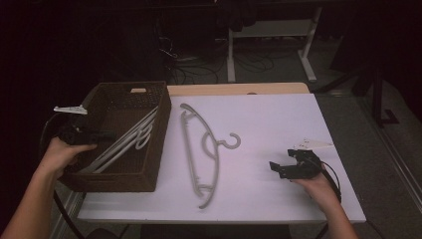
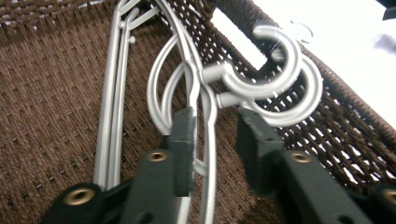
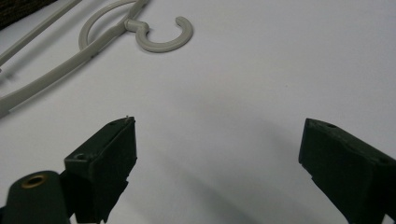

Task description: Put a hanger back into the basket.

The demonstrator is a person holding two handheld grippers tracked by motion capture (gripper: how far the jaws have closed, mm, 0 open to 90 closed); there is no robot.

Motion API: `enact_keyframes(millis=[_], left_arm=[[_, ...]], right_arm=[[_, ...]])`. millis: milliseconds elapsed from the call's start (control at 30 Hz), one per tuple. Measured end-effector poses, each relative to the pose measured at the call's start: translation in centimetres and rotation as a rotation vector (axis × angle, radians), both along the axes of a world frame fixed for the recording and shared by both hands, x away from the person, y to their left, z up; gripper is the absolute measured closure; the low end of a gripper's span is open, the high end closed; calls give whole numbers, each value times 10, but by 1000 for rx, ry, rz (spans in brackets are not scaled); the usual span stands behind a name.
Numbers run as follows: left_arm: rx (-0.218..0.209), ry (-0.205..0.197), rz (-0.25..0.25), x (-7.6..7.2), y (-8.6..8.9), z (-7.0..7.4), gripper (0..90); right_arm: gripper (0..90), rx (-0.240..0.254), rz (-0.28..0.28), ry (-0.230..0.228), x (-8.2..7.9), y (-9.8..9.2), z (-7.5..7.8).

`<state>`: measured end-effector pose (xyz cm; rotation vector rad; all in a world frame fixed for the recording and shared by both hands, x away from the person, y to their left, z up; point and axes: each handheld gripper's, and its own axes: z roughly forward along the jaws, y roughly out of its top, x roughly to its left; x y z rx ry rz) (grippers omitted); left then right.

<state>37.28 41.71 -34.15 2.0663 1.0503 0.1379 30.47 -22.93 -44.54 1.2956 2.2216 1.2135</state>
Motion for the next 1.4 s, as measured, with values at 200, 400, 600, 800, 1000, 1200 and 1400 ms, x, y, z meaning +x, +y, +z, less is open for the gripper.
enact_keyframes(millis=[200, 400, 600, 800, 1000, 1200, 1400], left_arm=[[-12, -48, -9, -3, -13, 15, 487], [-36, -103, -22, -10, -47, 33, 380], [-49, -151, -43, -16, -88, 47, 293], [-63, -184, -94, -20, -137, 57, 278], [-56, -202, -125, -23, -180, 57, 279], [-52, -199, -138, -20, -232, 45, 397], [-14, -164, -127, -8, -264, 15, 609]], right_arm=[[106, 2, -4, 2, 1, 0, 0], [106, 0, -2, -1, -1, 0, 1], [106, 2, 2, -4, -1, -1, 1], [106, 0, 7, -10, -1, 0, 2], [106, -5, 12, -10, -1, 1, 2], [106, 2, 14, -14, -1, -1, 3], [106, 1, 18, -14, -2, 0, 3]])
